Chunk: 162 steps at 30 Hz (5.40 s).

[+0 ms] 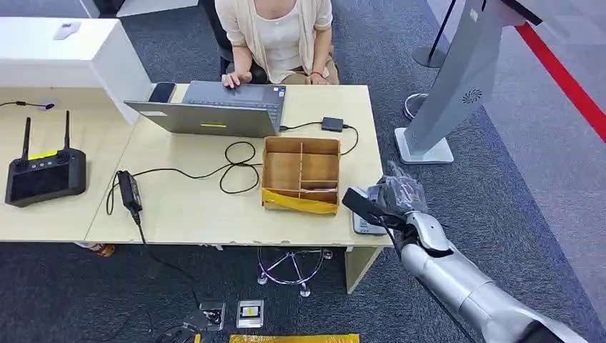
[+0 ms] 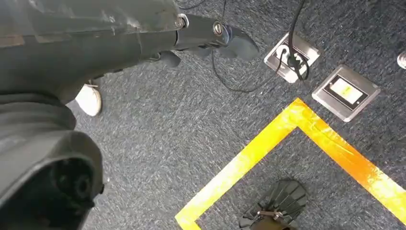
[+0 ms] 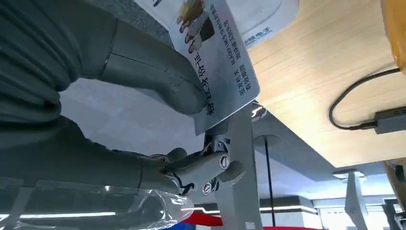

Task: Pass the card to the sensor for recognition and then transmit it.

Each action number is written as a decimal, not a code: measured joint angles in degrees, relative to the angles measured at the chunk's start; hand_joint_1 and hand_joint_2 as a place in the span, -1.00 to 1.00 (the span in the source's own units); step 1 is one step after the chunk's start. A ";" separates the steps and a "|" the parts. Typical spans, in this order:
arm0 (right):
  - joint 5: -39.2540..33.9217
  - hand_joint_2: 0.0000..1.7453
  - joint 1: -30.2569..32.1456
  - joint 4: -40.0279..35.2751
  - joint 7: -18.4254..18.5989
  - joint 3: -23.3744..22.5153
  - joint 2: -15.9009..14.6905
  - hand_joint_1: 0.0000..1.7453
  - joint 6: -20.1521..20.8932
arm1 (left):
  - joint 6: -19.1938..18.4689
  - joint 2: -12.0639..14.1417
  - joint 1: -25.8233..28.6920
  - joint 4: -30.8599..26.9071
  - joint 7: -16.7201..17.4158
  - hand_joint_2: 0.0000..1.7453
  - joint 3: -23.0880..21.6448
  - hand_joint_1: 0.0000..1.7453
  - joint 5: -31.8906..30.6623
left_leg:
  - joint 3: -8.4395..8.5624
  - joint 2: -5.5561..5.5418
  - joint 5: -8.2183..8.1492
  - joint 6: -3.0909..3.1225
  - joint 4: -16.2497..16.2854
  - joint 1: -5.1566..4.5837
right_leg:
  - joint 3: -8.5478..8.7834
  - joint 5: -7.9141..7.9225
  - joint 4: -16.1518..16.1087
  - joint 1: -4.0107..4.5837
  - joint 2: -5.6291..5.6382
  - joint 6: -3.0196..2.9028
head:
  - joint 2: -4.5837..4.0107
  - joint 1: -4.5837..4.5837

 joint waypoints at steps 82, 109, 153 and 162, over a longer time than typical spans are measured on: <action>5.16 -1.00 -21.37 -1.47 4.50 5.27 6.38 -1.00 10.01 | -3.67 -5.66 -4.79 0.17 1.14 -1.00 -0.33 -1.00 -1.84 | -0.01 0.00 0.02 -0.02 0.02 0.00 | -0.02 0.01 0.01 0.00 0.02 0.00 | 0.00 -0.02; 5.33 -1.00 -9.12 -12.40 4.96 0.79 -3.98 -1.00 2.86 | 4.66 -4.72 -3.38 0.39 -2.71 -1.00 -0.15 -1.00 0.37 | 0.01 0.06 0.00 0.00 0.03 -0.01 | -0.02 0.01 -0.03 -0.01 0.02 0.00 | 0.00 -0.02; 0.30 1.00 4.16 -22.01 2.71 5.05 -1.66 -1.00 -10.82 | 2.73 -2.54 -0.98 -1.01 1.27 -1.00 0.07 -1.00 5.49 | -0.04 0.03 -0.01 -0.01 0.01 0.02 | -0.02 0.00 -0.02 0.03 0.01 -0.01 | 0.00 -0.02; -1.66 1.00 5.67 -21.14 0.48 6.82 1.33 -1.00 -14.69 | 3.08 -1.73 -0.50 -1.75 1.22 -1.00 -0.07 -1.00 7.26 | -0.03 0.03 0.00 -0.01 0.00 0.03 | -0.02 0.00 -0.02 0.03 0.02 -0.01 | 0.00 0.00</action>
